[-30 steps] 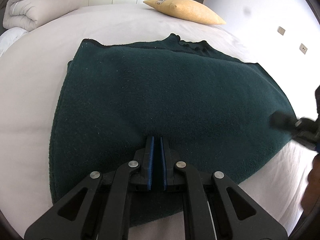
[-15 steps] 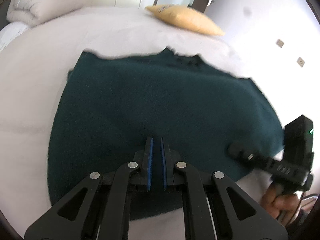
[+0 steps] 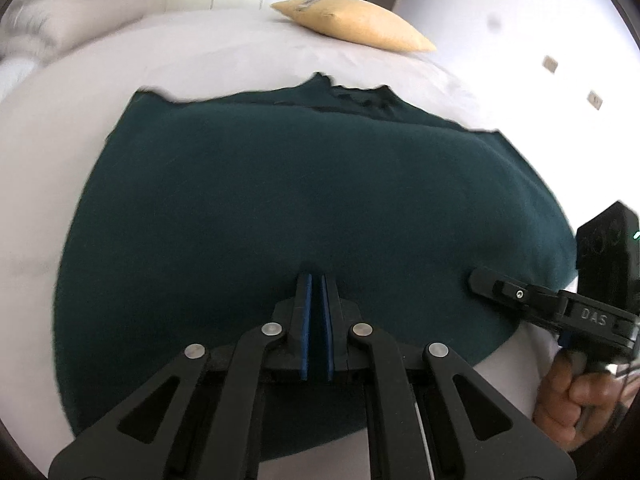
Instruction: Fold small clothes
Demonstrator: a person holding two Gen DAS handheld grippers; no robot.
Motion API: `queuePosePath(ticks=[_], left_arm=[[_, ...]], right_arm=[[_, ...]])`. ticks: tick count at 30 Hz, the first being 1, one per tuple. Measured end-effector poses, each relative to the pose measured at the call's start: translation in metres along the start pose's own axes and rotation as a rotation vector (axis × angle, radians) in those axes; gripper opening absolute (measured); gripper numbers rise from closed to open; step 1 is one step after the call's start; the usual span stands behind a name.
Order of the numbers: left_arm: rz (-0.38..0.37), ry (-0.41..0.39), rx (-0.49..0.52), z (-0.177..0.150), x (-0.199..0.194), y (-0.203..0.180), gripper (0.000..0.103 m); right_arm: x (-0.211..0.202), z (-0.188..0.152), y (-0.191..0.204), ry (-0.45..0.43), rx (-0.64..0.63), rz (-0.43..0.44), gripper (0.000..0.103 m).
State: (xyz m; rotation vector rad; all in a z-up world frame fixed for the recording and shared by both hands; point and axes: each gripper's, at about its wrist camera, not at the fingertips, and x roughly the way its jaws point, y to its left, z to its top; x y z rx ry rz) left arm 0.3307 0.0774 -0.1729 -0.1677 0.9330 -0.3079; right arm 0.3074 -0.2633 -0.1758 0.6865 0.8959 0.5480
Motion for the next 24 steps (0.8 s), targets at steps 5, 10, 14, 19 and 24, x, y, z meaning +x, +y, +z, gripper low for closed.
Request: queuePosePath(ticks=[5,10,14,19,24], left_arm=[[-0.068,-0.002,-0.081,-0.011,-0.014,0.038,0.006],[-0.105,-0.061,-0.223,-0.028,-0.030,0.066,0.006],[-0.099,-0.068,-0.223,-0.035,-0.028,0.069,0.006],[-0.104,-0.069,-0.216,-0.038,-0.026,0.072,0.006],[-0.121,-0.074,-0.226,-0.042,-0.026,0.075,0.006]], right_arm=[[0.001,0.001,0.000,-0.002,0.000,0.005,0.000],[0.001,0.001,0.000,-0.002,0.000,0.006,0.000],[-0.001,0.004,0.007,0.015,-0.011,-0.014,0.000],[-0.018,0.026,0.064,-0.060,-0.126,0.019,0.037],[0.041,0.078,0.081,0.023,-0.176,-0.077,0.046]])
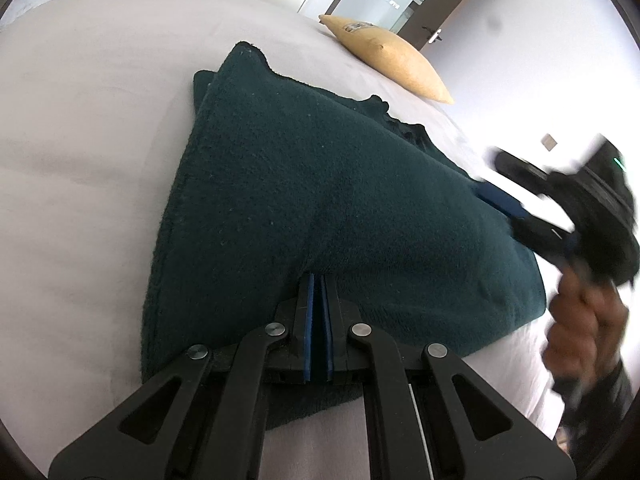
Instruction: Fold small clothes
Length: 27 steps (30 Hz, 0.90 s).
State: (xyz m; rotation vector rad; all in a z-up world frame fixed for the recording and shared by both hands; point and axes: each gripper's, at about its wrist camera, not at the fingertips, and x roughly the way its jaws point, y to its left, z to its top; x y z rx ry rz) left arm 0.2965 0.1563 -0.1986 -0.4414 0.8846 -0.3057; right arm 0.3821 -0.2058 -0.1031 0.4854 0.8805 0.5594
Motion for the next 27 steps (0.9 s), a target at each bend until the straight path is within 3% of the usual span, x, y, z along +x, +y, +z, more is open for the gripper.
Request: queuePosePath(ticks=[2,4,5,7,12,18,19,20,22,25,27], left_arm=[[-0.007,-0.002,-0.005,0.000,0.001,0.001,0.006],[-0.009,-0.004,-0.004,0.000,0.001,0.002,0.006],[-0.009,-0.004,-0.004,0.000,0.001,0.002,0.006],[-0.013,-0.006,-0.004,-0.001,0.000,0.003,0.006],[-0.018,-0.007,-0.006,0.000,-0.001,0.004,0.006],[-0.014,-0.007,-0.004,0.000,-0.002,0.004,0.006],[-0.013,-0.007,-0.003,0.000,-0.001,0.003,0.006],[-0.013,-0.007,-0.003,0.000,-0.001,0.003,0.006],[-0.012,-0.007,-0.003,0.000,-0.001,0.002,0.006],[-0.012,-0.008,-0.003,-0.001,-0.001,0.002,0.006],[-0.011,-0.008,-0.003,-0.001,-0.001,0.001,0.006]], right_arm=[[0.029,0.017,-0.011,0.054,0.033,0.015,0.046],[0.049,0.029,-0.029,0.078,0.076,-0.058,0.045],[0.057,0.032,-0.043,0.095,0.106,-0.066,0.040],[0.059,0.038,-0.068,0.096,0.166,-0.056,0.000],[0.027,0.059,-0.125,0.010,0.247,-0.082,0.000],[-0.042,0.071,-0.183,-0.165,0.366,-0.284,0.000],[-0.051,0.069,-0.183,-0.189,0.361,-0.303,0.001],[-0.059,0.068,-0.180,-0.210,0.346,-0.333,0.008],[-0.074,0.060,-0.162,-0.252,0.312,-0.299,0.042],[-0.069,0.049,-0.123,-0.187,0.188,-0.147,0.047],[-0.043,0.039,-0.093,-0.062,0.067,-0.095,0.047]])
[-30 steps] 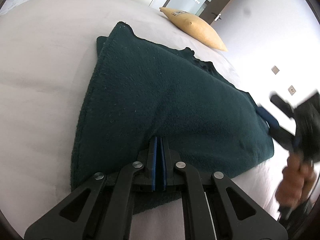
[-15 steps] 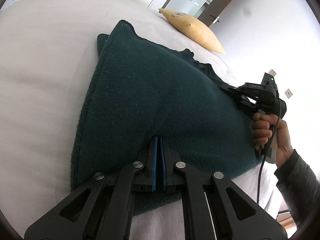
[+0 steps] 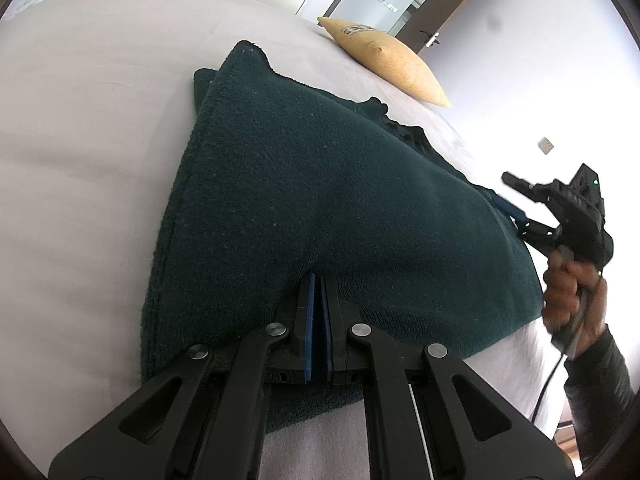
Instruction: Fold small clothes
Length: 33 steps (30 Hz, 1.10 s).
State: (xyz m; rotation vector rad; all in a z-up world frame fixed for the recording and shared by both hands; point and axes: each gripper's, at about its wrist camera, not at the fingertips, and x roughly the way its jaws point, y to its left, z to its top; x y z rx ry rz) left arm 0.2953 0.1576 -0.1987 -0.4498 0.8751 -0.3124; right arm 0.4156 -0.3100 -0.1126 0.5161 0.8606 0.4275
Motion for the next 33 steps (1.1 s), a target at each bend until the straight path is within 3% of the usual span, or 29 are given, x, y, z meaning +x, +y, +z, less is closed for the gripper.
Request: queuePosePath(ticks=[2,3,5,7,11,13,16,19,21,24,27,28,29,30,33], left_arm=[[0.000,0.000,-0.001,0.000,0.000,0.000,0.006],[0.000,-0.001,-0.001,0.000,0.000,-0.001,0.006],[-0.003,-0.001,-0.003,-0.001,0.000,0.000,0.006],[-0.004,-0.002,-0.004,0.000,0.001,0.000,0.006],[-0.008,-0.004,-0.007,0.000,0.001,0.001,0.006],[-0.010,-0.006,-0.007,0.001,0.001,0.001,0.006],[-0.043,-0.017,-0.023,0.001,-0.005,0.003,0.006],[-0.081,-0.017,-0.102,0.002,-0.020,0.011,0.006],[-0.058,-0.043,-0.162,-0.001,-0.040,0.017,0.006],[-0.016,-0.093,-0.246,-0.007,-0.068,0.030,0.007],[-0.079,-0.110,-0.377,-0.007,-0.081,0.052,0.023],[-0.087,-0.109,-0.396,-0.004,-0.083,0.057,0.038],[-0.074,-0.104,-0.406,0.000,-0.083,0.059,0.071],[-0.083,-0.106,-0.407,0.006,-0.083,0.061,0.080],[-0.122,-0.054,-0.404,0.022,-0.072,0.066,0.083]], right_arm=[[0.021,-0.013,0.014,0.087,-0.077,0.009,0.048],[0.033,-0.020,0.013,0.121,-0.098,-0.026,0.048],[0.032,-0.025,0.002,0.069,-0.077,-0.006,0.042],[0.024,-0.022,-0.018,0.037,0.018,0.039,0.022],[-0.002,-0.018,-0.044,-0.039,0.151,-0.010,0.018],[-0.026,-0.025,-0.042,-0.094,0.166,-0.064,0.032],[-0.045,-0.050,-0.025,-0.128,0.160,-0.035,0.058],[-0.046,-0.080,-0.015,-0.095,0.096,-0.042,0.062],[-0.051,-0.095,-0.014,-0.126,0.053,-0.033,0.063],[-0.057,-0.098,-0.024,-0.144,0.093,0.042,0.064],[-0.058,-0.102,-0.026,-0.158,0.089,0.058,0.065],[-0.058,-0.103,-0.025,-0.157,0.082,0.054,0.065],[-0.058,-0.103,-0.024,-0.157,0.078,0.053,0.065],[-0.059,-0.104,-0.024,-0.159,0.079,0.056,0.065],[-0.061,-0.105,-0.026,-0.165,0.087,0.072,0.065]])
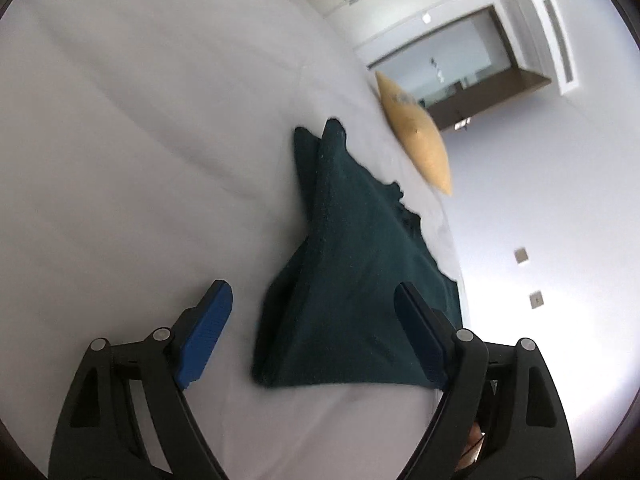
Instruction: Fold small clothes
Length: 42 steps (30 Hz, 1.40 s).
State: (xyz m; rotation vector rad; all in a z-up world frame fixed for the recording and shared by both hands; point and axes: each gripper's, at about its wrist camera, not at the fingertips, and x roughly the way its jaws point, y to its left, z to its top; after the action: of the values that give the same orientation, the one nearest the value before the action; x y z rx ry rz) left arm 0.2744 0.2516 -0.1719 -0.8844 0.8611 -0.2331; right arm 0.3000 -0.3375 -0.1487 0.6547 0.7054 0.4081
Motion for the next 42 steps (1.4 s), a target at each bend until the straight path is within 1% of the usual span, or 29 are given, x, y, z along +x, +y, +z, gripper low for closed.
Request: queuePosePath(ticks=[1,2,5,6,9,11,14,15,18,19,20,21,22,23,24,26,28,30,31,33,34,35,36,39,41,42], left_arm=[[0.001,0.035,-0.006,0.005,0.007,0.002,0.083],[0.008,0.051,-0.001,0.010,0.011,0.003,0.083],[0.051,0.119,0.058,0.022,0.029,-0.008,0.083],[0.051,0.131,0.049,0.026,0.034,-0.010,0.083],[0.029,0.180,0.011,0.036,0.047,-0.010,0.083],[0.028,0.221,0.012,0.040,0.056,-0.012,0.082],[0.016,0.275,0.031,0.044,0.064,-0.019,0.082],[-0.004,0.294,0.029,0.045,0.066,-0.020,0.082],[-0.039,0.316,0.008,0.045,0.073,-0.021,0.082],[-0.045,0.313,-0.001,0.045,0.074,-0.020,0.079],[-0.051,0.312,-0.019,0.045,0.074,-0.018,0.067],[-0.061,0.318,-0.039,0.044,0.075,-0.015,0.058],[-0.077,0.330,-0.063,0.042,0.076,-0.012,0.039],[-0.086,0.345,-0.083,0.039,0.079,-0.008,0.030],[-0.091,0.353,-0.087,0.036,0.083,-0.007,0.030],[-0.104,0.356,-0.086,0.032,0.085,-0.007,0.024],[-0.121,0.346,-0.107,0.030,0.085,-0.005,0.019],[-0.133,0.331,-0.120,0.028,0.084,-0.004,0.016],[-0.139,0.325,-0.123,0.028,0.083,-0.004,0.015],[-0.144,0.307,-0.130,0.027,0.080,-0.005,0.014],[-0.145,0.300,-0.132,0.027,0.079,-0.006,0.014],[-0.145,0.291,-0.134,0.027,0.078,-0.008,0.014],[-0.139,0.281,-0.126,0.027,0.075,-0.011,0.014],[-0.075,0.248,-0.046,0.029,0.070,-0.036,0.013],[-0.030,0.223,0.034,0.030,0.066,-0.062,0.013],[-0.005,0.211,0.094,0.030,0.064,-0.083,0.013]], right_arm=[[-0.001,0.000,-0.001,-0.001,0.001,0.002,0.065],[0.000,0.000,0.000,-0.002,0.001,0.003,0.065],[0.003,0.000,0.000,-0.004,0.001,0.008,0.065],[0.003,0.000,0.000,-0.005,0.003,0.011,0.065],[0.000,-0.001,-0.003,-0.008,0.009,0.020,0.064],[0.000,0.000,-0.003,-0.005,0.014,0.019,0.064],[0.002,0.005,0.007,0.035,0.003,0.003,0.063],[0.003,0.007,0.013,0.055,-0.010,0.010,0.063],[0.013,0.009,0.030,0.106,-0.016,0.021,0.063],[0.017,0.010,0.036,0.119,-0.020,0.023,0.062],[0.023,0.011,0.044,0.137,-0.025,0.023,0.061],[0.028,0.013,0.050,0.152,-0.029,0.028,0.059],[0.037,0.015,0.060,0.174,-0.034,0.039,0.058],[0.044,0.017,0.069,0.193,-0.042,0.050,0.058],[0.052,0.019,0.079,0.210,-0.057,0.056,0.058],[0.069,0.021,0.097,0.248,-0.084,0.058,0.058],[0.093,0.022,0.114,0.319,-0.103,0.068,0.057],[0.115,0.021,0.125,0.373,-0.126,0.043,0.053],[0.127,0.019,0.129,0.401,-0.137,0.026,0.053],[0.147,0.017,0.126,0.461,-0.125,-0.006,0.053],[0.158,0.013,0.119,0.497,-0.100,-0.042,0.052],[0.163,0.012,0.113,0.506,-0.077,-0.052,0.051],[0.165,0.013,0.108,0.495,-0.051,-0.035,0.051],[0.161,0.016,0.097,0.483,0.013,0.013,0.051],[0.156,0.018,0.090,0.479,0.046,0.057,0.051],[0.152,0.021,0.085,0.478,0.081,0.085,0.053]])
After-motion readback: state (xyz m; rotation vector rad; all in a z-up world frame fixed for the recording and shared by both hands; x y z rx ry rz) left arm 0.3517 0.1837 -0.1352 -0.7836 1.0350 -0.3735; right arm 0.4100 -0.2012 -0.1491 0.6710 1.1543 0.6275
